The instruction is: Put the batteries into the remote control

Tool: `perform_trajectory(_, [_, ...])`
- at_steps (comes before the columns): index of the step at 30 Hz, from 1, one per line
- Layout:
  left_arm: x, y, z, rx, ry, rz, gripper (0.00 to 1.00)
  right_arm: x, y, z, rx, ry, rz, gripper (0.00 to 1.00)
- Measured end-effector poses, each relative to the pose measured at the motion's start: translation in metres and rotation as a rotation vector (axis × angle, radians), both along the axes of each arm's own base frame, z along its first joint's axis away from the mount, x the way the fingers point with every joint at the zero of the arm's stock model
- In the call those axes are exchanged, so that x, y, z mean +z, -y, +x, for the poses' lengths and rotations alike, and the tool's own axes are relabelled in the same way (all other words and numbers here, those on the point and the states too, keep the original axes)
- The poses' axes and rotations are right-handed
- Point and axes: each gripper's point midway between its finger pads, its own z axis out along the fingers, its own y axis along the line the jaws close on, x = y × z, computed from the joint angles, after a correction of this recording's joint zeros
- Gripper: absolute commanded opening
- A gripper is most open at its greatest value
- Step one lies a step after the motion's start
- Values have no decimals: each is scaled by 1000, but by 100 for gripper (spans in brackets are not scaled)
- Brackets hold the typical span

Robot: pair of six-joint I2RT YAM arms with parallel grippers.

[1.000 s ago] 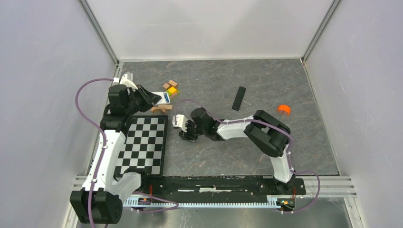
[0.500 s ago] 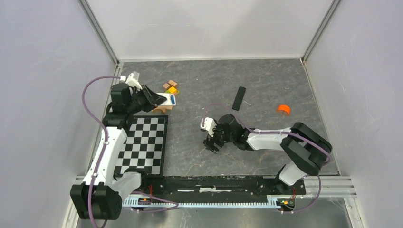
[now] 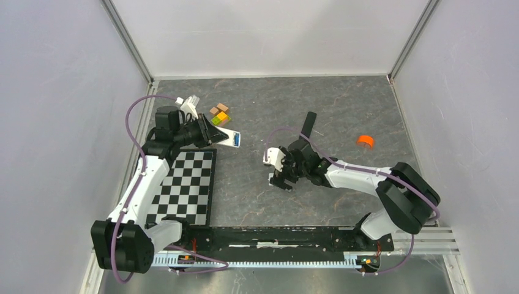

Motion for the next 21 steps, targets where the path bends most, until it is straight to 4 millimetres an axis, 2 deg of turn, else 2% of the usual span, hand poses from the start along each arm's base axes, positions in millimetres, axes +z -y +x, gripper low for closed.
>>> perform_trajectory(6, [-7,5,-4,-42,-31,-12,2,-26,10,-7,114,-27,-133,96])
perform_trajectory(15, [-8,6,-5,-57,-31,-12,2,-26,-6,2,197,-22,-114,90])
perform_trajectory(21, [-7,8,-7,-75,-29,-19,2,-29,-10,-1,274,-75,-124,84])
